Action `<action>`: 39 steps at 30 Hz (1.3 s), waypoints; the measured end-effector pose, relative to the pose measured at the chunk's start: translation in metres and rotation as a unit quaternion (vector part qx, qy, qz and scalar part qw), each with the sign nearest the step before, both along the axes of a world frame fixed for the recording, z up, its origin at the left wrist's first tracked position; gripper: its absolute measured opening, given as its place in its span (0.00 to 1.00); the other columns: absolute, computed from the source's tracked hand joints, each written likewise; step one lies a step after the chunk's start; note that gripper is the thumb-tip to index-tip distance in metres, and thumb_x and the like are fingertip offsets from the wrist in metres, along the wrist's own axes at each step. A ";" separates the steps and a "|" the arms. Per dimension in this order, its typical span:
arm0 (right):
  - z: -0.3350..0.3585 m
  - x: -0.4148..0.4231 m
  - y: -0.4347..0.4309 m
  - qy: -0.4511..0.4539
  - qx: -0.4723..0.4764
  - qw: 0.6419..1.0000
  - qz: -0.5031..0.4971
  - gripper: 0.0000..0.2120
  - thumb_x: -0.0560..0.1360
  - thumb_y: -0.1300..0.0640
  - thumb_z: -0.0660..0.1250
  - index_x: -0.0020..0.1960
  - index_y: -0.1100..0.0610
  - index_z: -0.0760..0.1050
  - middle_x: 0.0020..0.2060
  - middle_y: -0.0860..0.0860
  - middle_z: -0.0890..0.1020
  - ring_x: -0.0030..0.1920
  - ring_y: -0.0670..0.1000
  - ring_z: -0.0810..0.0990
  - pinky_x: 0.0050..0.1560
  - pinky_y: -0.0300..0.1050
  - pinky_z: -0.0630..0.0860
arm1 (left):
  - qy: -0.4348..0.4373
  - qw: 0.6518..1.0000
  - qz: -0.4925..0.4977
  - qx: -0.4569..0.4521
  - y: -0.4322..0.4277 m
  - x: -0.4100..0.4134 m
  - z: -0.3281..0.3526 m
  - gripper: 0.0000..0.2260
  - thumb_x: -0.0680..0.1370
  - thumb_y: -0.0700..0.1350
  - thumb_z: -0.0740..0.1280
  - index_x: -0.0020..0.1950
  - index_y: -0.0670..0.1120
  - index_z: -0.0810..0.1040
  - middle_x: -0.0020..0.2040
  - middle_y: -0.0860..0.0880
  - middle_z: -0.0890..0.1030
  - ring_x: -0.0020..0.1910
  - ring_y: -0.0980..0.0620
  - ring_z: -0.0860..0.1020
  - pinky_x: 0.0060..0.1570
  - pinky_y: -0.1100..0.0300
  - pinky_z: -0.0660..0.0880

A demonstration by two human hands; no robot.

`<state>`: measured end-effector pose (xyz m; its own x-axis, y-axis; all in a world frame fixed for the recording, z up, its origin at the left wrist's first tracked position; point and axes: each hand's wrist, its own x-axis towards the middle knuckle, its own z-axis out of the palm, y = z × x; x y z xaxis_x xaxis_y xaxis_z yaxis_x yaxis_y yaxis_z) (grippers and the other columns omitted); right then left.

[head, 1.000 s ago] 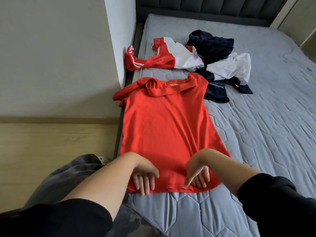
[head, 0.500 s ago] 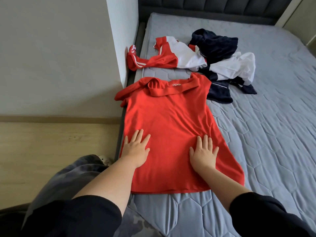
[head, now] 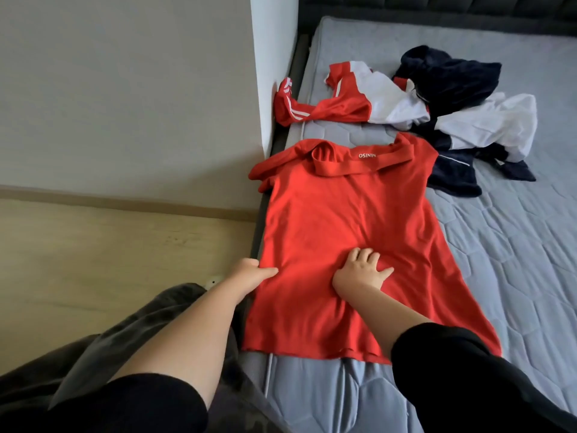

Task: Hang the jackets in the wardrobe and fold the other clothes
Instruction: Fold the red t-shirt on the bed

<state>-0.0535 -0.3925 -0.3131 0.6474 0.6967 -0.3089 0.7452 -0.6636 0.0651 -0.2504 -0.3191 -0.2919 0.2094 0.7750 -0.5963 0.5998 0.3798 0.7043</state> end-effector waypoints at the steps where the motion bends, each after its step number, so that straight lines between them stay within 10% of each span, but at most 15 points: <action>1: 0.000 -0.002 0.001 -0.008 -0.003 1.000 -0.003 0.27 0.76 0.54 0.49 0.74 0.58 0.53 0.73 0.57 0.57 0.73 0.58 0.53 0.67 0.67 0.53 | -0.009 1.000 0.001 -0.030 -0.002 -0.007 -0.001 0.07 0.74 0.46 0.71 0.42 0.45 0.75 0.43 0.46 0.80 0.37 0.51 0.77 0.38 0.62 0.71; 5: -0.003 -0.003 -0.005 -0.025 0.028 0.999 0.006 0.27 0.75 0.53 0.52 0.73 0.59 0.56 0.71 0.58 0.60 0.72 0.58 0.55 0.68 0.65 0.53 | 0.124 0.989 -0.079 0.001 -0.003 -0.028 0.002 0.11 0.76 0.48 0.69 0.37 0.45 0.72 0.35 0.46 0.74 0.30 0.49 0.71 0.28 0.64 0.66; 8: -0.004 -0.002 -0.011 -0.007 0.075 0.997 0.015 0.28 0.74 0.52 0.54 0.73 0.59 0.57 0.72 0.57 0.59 0.73 0.58 0.54 0.70 0.64 0.51 | 0.257 0.944 -0.083 0.189 -0.003 -0.024 0.009 0.06 0.77 0.51 0.64 0.46 0.49 0.73 0.46 0.49 0.79 0.45 0.46 0.77 0.41 0.59 0.70; 13: -0.001 0.008 -0.011 0.021 0.121 0.992 0.043 0.29 0.75 0.54 0.55 0.74 0.59 0.55 0.75 0.56 0.54 0.75 0.55 0.49 0.72 0.61 0.46 | 0.178 0.891 -0.177 0.379 0.005 0.018 0.005 0.20 0.76 0.46 0.64 0.68 0.46 0.69 0.66 0.47 0.69 0.65 0.47 0.66 0.64 0.54 0.65; 27: 0.030 0.116 0.044 0.051 0.326 0.944 -0.002 0.23 0.74 0.56 0.64 0.68 0.61 0.68 0.70 0.58 0.67 0.71 0.58 0.60 0.72 0.49 0.53 | 0.182 0.884 -0.284 0.324 0.064 0.156 -0.017 0.26 0.80 0.50 0.57 0.77 0.52 0.53 0.78 0.48 0.49 0.77 0.48 0.45 0.73 0.49 0.45; 32: 0.039 0.178 0.078 0.135 0.441 0.862 -0.209 0.19 0.75 0.60 0.60 0.65 0.64 0.68 0.61 0.59 0.73 0.63 0.58 0.69 0.63 0.47 0.62 | 0.170 0.880 -0.308 0.319 0.091 0.180 -0.029 0.28 0.80 0.54 0.57 0.77 0.55 0.50 0.78 0.49 0.45 0.77 0.49 0.43 0.73 0.48 0.45; 36: 0.046 0.225 0.101 0.304 0.459 0.731 -0.403 0.10 0.78 0.61 0.56 0.41 0.59 0.73 0.37 0.51 0.73 0.39 0.53 0.72 0.34 0.42 0.67 | 0.177 0.878 -0.312 0.316 0.101 0.190 -0.037 0.29 0.80 0.55 0.57 0.77 0.55 0.48 0.78 0.49 0.44 0.77 0.49 0.42 0.73 0.47 0.45; 39: 0.044 0.242 0.104 0.361 0.407 0.733 -0.409 0.15 0.80 0.57 0.58 0.60 0.64 0.75 0.39 0.52 0.76 0.33 0.46 0.72 0.31 0.36 0.71 | 0.178 0.879 -0.321 0.305 0.104 0.192 -0.042 0.30 0.80 0.56 0.57 0.77 0.55 0.46 0.78 0.49 0.43 0.77 0.49 0.41 0.73 0.46 0.44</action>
<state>0.1885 -0.2885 -0.2687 0.8243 0.3103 -0.4735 -0.2775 -0.5075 -0.8157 -0.0580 -0.2146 -0.3337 0.6051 0.7632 -0.2268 0.7758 -0.5013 0.3832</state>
